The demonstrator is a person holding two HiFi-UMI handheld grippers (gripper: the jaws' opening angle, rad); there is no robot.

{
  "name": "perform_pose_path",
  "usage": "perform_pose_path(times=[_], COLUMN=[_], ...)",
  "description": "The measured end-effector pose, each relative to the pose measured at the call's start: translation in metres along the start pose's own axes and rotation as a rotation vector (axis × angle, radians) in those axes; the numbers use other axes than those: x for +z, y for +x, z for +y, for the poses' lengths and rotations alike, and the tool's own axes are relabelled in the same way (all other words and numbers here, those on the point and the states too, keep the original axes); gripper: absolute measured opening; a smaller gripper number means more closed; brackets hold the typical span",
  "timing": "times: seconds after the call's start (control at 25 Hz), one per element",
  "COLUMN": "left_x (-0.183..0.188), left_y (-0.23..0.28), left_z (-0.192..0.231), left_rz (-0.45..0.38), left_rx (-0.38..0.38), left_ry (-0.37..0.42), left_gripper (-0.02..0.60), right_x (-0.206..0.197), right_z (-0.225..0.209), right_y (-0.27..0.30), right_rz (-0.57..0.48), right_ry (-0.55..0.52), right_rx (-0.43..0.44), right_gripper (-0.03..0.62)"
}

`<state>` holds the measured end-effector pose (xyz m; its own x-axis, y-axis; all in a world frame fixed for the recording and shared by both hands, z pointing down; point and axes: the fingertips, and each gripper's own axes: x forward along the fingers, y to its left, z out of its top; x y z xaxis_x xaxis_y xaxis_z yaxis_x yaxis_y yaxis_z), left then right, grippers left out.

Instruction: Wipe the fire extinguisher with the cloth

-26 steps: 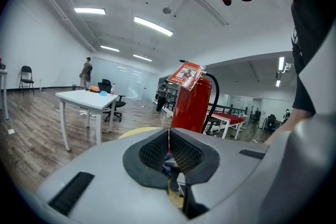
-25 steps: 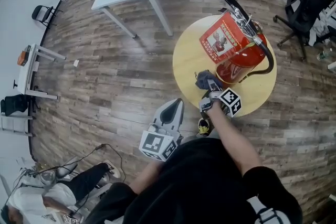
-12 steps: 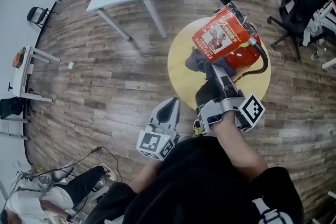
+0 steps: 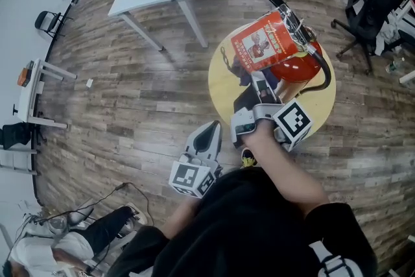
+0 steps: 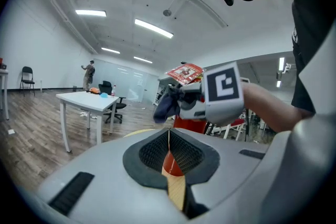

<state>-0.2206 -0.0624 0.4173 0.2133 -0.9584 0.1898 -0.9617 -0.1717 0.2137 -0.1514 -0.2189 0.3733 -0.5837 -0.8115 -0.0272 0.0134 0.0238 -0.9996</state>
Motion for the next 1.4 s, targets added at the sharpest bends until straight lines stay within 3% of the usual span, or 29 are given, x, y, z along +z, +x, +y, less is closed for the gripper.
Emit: perform_pose_path(times=[0.2, 0.44, 0.56, 0.72, 0.84, 0.96, 1.04, 1.16, 1.28, 1.4], left_x=[-0.003, -0.007, -0.012, -0.014, -0.012, -0.014, -0.015, -0.016, -0.015, -0.013], left_y=[-0.003, -0.006, -0.003, 0.009, 0.017, 0.023, 0.027, 0.031, 0.035, 0.040], left_z=[0.007, 0.013, 0.013, 0.007, 0.002, -0.004, -0.010, -0.014, -0.019, -0.023], left_rz=[0.003, 0.021, 0.034, 0.037, 0.036, 0.035, 0.036, 0.042, 0.044, 0.041], left_rx=[0.022, 0.033, 0.021, -0.014, -0.043, -0.071, -0.090, -0.112, -0.130, -0.145], left_ry=[-0.001, -0.002, 0.000, 0.000, -0.001, 0.000, 0.001, 0.004, 0.005, 0.005], left_gripper=[0.025, 0.025, 0.025, 0.025, 0.025, 0.025, 0.025, 0.025, 0.025, 0.025], right_x=[-0.003, -0.005, 0.001, 0.028, 0.053, 0.088, 0.123, 0.162, 0.166, 0.165], right_z=[-0.113, -0.246, -0.278, -0.295, -0.299, -0.296, -0.288, -0.269, -0.237, -0.192], right_y=[0.014, -0.013, -0.039, -0.072, -0.088, -0.098, -0.097, -0.081, -0.075, -0.081], right_rz=[0.000, 0.150, 0.226, 0.240, 0.297, 0.338, 0.312, 0.323, 0.423, 0.413], right_ry=[-0.242, -0.322, -0.388, -0.475, -0.618, -0.851, -0.979, -1.099, -1.347, -1.543], right_rx=[-0.221, -0.470, -0.548, -0.642, -0.686, -0.710, -0.694, -0.620, -0.533, -0.420], right_gripper=[0.094, 0.093, 0.092, 0.094, 0.094, 0.092, 0.092, 0.092, 0.091, 0.091])
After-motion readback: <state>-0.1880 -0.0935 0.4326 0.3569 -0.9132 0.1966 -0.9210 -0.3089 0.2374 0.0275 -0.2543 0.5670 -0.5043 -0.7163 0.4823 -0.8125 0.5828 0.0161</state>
